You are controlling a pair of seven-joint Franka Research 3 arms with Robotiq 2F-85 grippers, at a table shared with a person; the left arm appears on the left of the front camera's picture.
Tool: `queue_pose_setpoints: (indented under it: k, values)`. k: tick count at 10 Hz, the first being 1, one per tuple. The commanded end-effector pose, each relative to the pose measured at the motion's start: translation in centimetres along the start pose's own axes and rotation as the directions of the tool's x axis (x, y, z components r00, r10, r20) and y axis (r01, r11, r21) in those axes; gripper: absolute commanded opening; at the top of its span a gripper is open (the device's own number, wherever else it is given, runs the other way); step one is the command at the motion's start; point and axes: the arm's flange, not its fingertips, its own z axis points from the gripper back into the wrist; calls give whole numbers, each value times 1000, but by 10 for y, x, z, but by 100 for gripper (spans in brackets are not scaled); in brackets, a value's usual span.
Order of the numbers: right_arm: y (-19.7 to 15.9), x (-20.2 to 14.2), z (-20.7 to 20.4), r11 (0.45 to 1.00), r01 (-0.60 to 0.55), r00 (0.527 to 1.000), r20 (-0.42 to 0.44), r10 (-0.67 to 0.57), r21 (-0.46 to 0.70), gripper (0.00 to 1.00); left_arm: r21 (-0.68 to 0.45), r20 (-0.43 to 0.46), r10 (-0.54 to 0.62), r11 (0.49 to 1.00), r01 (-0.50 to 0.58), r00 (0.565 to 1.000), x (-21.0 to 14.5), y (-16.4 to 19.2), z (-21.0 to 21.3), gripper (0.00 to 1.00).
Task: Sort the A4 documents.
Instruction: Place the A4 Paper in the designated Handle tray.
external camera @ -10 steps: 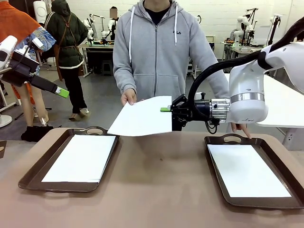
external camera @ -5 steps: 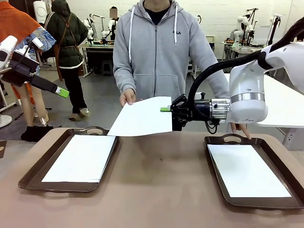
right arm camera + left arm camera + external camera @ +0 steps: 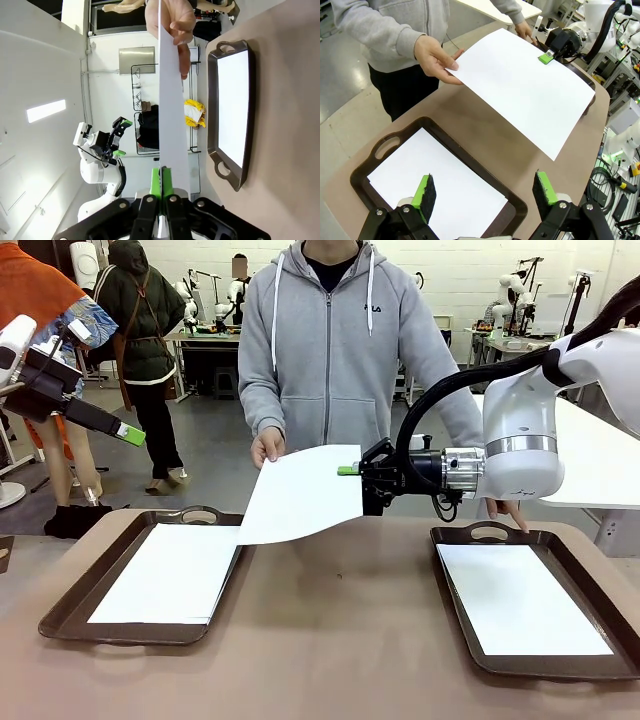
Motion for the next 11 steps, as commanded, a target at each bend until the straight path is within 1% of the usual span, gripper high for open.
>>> queue_pose_setpoints:
  k: [1,8,9,10,11]
  values:
    - [0,0,0,1000,2,1000,7,-2,-2,0,-1,3,-10,1000,10,1000,-1,0,1,100]
    - [0,0,0,1000,0,1000,0,0,0,1,-1,3,-10,1000,10,1000,-1,0,1,100]
    - [5,-18,1,998,6,997,-70,-11,-70,1,-1,3,-10,1000,10,1000,-1,0,1,100]
    - [14,-29,12,995,9,995,-101,-19,-98,1,-1,3,-10,1000,10,1000,-1,0,1,100]
    - [25,-39,32,992,2,995,-95,-14,-129,1,-1,3,-10,1000,10,1000,-1,0,1,100]
